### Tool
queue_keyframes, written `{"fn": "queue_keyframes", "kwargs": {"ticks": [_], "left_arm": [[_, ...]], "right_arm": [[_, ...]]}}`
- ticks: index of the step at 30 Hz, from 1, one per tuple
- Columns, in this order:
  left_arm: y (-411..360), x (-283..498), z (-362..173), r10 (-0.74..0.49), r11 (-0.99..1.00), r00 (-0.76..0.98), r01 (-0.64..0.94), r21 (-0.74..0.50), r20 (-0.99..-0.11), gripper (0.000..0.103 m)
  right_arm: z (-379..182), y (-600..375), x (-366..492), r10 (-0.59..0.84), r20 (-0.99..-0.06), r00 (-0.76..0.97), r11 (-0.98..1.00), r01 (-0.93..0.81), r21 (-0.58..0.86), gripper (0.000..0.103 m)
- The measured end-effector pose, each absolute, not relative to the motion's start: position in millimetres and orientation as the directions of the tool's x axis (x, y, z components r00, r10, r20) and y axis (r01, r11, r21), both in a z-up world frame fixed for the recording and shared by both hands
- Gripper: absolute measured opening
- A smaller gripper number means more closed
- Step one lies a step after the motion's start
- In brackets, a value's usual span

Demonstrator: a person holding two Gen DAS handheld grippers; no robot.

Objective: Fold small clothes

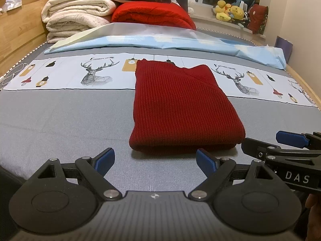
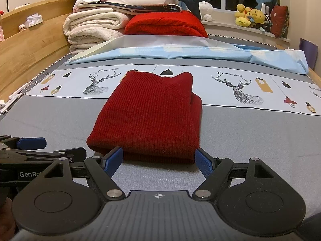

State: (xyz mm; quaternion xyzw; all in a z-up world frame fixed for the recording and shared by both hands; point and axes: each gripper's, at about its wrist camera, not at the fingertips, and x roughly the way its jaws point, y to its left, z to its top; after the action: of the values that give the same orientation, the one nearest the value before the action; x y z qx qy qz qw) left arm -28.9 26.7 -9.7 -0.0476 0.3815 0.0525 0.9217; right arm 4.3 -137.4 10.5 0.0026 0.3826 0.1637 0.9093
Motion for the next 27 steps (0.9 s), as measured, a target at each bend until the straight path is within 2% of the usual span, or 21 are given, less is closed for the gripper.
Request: {"fn": "queue_keyframes", "kwargs": {"ticks": [27], "left_arm": [[28.3,-27.9,-9.1,0.047,0.99,0.706,-0.129,-0.064,-0.707,0.091]], "right_arm": [[10.5,-137.7,5.8,0.305,-0.695,0.651,0.946,-0.294,0.139,0.08]]}}
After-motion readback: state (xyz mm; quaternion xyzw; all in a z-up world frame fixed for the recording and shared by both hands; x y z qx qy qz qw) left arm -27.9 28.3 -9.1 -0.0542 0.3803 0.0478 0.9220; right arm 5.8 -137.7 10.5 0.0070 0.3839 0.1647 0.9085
